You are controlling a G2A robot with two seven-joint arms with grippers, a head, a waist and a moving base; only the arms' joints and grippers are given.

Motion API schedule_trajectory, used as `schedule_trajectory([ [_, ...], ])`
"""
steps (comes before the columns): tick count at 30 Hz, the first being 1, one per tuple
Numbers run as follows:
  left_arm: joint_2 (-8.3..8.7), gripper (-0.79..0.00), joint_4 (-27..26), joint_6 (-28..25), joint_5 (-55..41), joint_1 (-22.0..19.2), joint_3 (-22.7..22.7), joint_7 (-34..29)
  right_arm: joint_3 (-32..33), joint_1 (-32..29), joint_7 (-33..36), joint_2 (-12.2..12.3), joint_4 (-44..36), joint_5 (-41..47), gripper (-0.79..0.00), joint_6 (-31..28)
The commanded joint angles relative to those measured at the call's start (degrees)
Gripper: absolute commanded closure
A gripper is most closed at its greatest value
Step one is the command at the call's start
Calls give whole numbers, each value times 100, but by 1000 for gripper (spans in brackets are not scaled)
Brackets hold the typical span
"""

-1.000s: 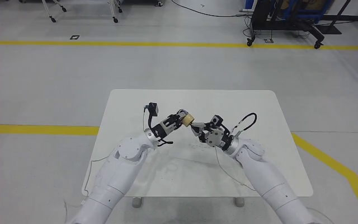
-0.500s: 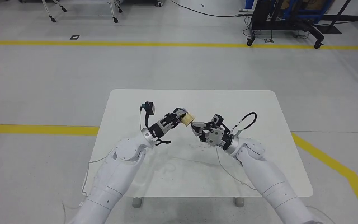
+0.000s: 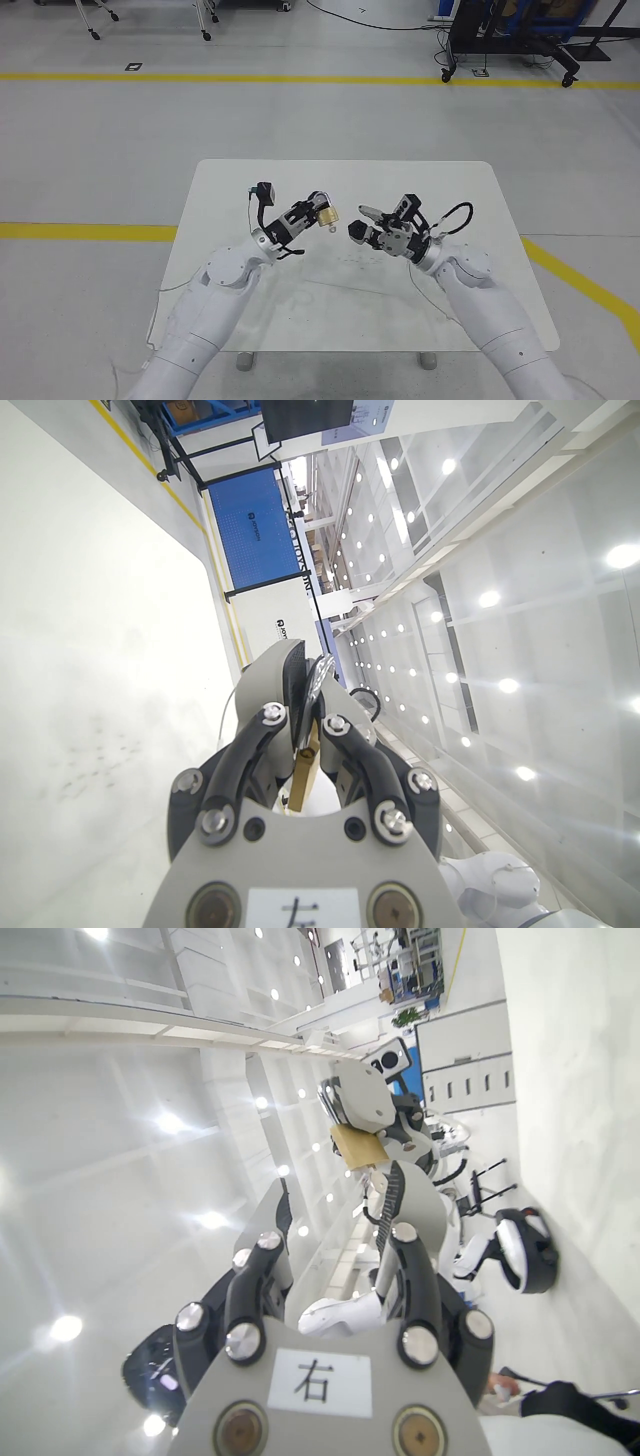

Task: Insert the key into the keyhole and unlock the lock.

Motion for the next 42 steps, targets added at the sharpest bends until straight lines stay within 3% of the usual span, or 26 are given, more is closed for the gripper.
schedule_trajectory([
  [1,-4,0,30,116,148,-33,85,-98,410,-167,-158,97,-222,-422,-483,-211],
  [5,3,0,120,348,841,-169,330,-338,1237,-623,-554,269,-789,-1063,-757,-449],
  [6,3,0,144,404,1063,-195,406,-361,1415,-747,-654,299,-939,-1161,-785,-474],
  [13,-17,0,283,699,1890,-338,700,-290,2015,-1357,-1025,391,-1693,-1490,-785,-385],
  [18,-34,0,507,1322,2299,-473,868,-374,2031,-1386,-1058,393,-1732,-1512,-785,-375],
  [26,-53,0,638,1802,2756,-591,1041,-458,2031,-1386,-1058,393,-1732,-1512,-785,-375],
  [27,-51,-129,658,1816,2780,-604,1044,-501,2031,-1386,-1058,393,-1732,-1512,-785,-375],
  [30,-43,-271,680,1813,2823,-621,1024,-548,2031,-1386,-1058,393,-1732,-1512,-785,-375],
  [36,-38,-342,654,1795,2851,-609,1001,-565,2031,-1386,-1058,393,-1732,-1512,-785,-375],
  [42,19,-720,490,1493,2812,-543,775,-467,2031,-1386,-1058,393,-1732,-1512,-785,-375],
])
